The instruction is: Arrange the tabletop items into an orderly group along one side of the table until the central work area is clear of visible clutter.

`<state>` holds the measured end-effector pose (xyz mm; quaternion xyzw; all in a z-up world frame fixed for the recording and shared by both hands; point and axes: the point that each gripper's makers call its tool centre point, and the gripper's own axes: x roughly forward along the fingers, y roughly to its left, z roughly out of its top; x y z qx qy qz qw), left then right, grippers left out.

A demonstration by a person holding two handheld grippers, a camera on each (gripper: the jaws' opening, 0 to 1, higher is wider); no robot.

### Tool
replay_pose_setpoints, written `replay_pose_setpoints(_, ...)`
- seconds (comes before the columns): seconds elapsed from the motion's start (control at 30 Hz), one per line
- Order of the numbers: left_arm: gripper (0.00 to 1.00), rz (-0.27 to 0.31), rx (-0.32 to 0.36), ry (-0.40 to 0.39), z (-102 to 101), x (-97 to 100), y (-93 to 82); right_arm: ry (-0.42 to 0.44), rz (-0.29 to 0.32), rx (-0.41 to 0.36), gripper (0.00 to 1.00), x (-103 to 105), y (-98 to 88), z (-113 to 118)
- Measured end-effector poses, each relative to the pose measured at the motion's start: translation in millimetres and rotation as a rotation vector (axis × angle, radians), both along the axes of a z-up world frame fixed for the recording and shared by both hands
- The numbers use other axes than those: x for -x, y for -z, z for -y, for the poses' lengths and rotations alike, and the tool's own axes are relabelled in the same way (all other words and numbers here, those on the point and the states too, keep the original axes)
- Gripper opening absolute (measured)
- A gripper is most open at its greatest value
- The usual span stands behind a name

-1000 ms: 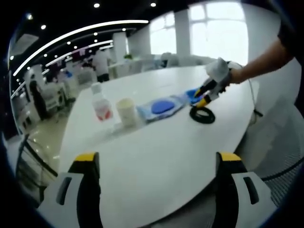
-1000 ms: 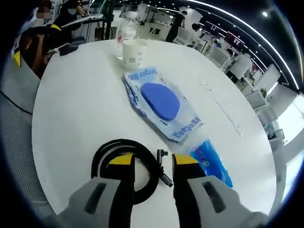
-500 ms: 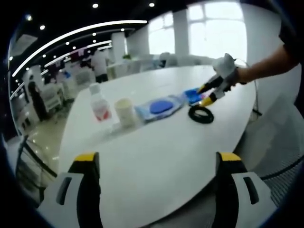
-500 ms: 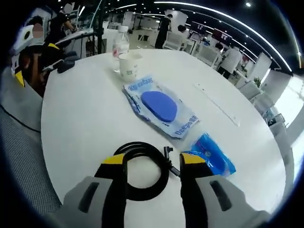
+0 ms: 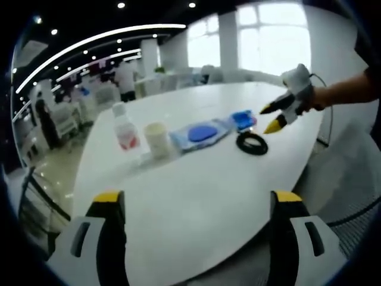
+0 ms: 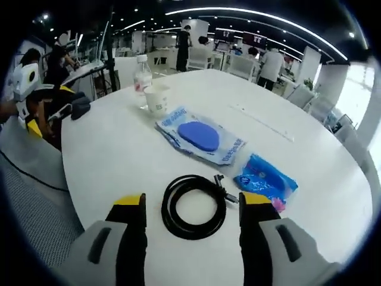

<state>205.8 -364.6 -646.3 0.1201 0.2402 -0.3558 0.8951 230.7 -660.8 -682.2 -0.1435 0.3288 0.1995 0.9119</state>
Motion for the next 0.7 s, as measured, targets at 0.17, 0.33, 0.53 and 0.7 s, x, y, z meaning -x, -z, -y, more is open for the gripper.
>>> replay_pose_setpoints(0.17,0.98,0.003,-0.001,-0.002,0,-0.4,0.2,0.038,0.027,-0.024,0.72,13,-8.9,3)
replay_pose_setpoints(0.33,0.98,0.005,-0.002,0.003,0,0.1,0.7,0.062,0.041,-0.039,0.78,26,-13.7,5)
replay_pose_setpoints(0.53,0.99,0.006,-0.001,0.002,0,0.1,0.6,0.099,0.06,-0.083,0.82,47,-19.2,3)
replay_pose_setpoints(0.7,0.99,0.003,-0.011,0.009,1,1.1,2.1,0.101,0.08,-0.075,0.86,65,-21.8,0)
